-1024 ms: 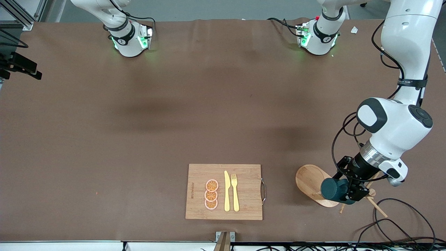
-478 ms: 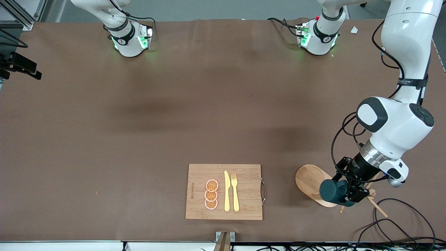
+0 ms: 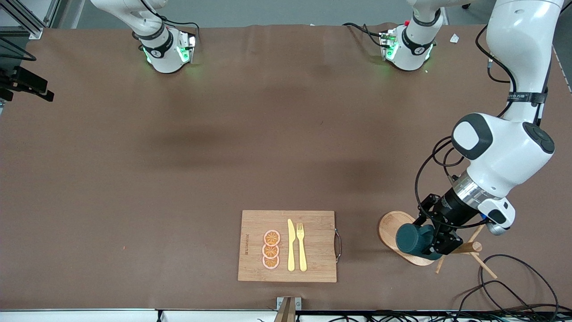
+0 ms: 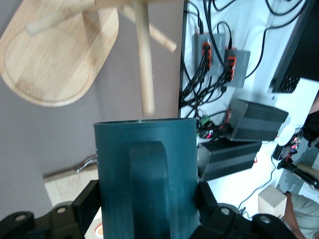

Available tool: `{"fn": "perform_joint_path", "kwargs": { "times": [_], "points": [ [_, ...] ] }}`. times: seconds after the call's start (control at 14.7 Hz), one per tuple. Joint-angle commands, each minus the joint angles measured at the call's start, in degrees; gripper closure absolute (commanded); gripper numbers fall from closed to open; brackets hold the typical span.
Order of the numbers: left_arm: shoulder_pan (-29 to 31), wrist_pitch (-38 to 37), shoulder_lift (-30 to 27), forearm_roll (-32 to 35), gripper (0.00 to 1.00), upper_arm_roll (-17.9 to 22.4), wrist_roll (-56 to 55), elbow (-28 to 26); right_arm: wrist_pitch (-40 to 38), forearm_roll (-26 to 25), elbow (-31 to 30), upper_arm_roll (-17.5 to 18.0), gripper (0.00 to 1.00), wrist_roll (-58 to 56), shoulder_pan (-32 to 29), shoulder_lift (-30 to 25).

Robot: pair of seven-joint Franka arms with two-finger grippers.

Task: Transfer cup from left to right arm and place
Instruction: 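Close the left gripper on the teal mug, then lift the teal mug off the stand and carry it toward the table middle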

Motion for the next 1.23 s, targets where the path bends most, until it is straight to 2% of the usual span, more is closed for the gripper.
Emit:
{"fn": "perform_joint_path", "kwargs": {
  "times": [0.0,0.2,0.41,0.96,1.16],
  "points": [
    [-2.42,-1.17,-2.61,-0.02,0.26,-0.15,-2.07,-0.61,-0.16,0.53,0.46,0.29,0.0,0.3,-0.48,0.26],
    [-6.63,-1.43,-2.96,0.15,0.26,0.11,-2.25,-0.43,-0.08,0.45,0.46,0.29,0.0,0.21,-0.13,0.26],
    [-11.46,-1.43,-2.79,5.58,0.26,0.11,-3.74,-0.17,0.01,-0.17,0.63,0.37,0.0,0.03,-0.04,0.88],
    [-25.35,-1.61,1.16,38.26,0.27,0.73,-22.18,0.98,0.45,0.44,0.46,0.37,0.0,0.12,-0.48,3.6],
    [-29.92,-2.83,3.18,50.39,0.27,0.73,-28.25,0.98,0.71,0.8,0.55,0.2,0.0,0.21,-0.92,8.24]
  ]
}}
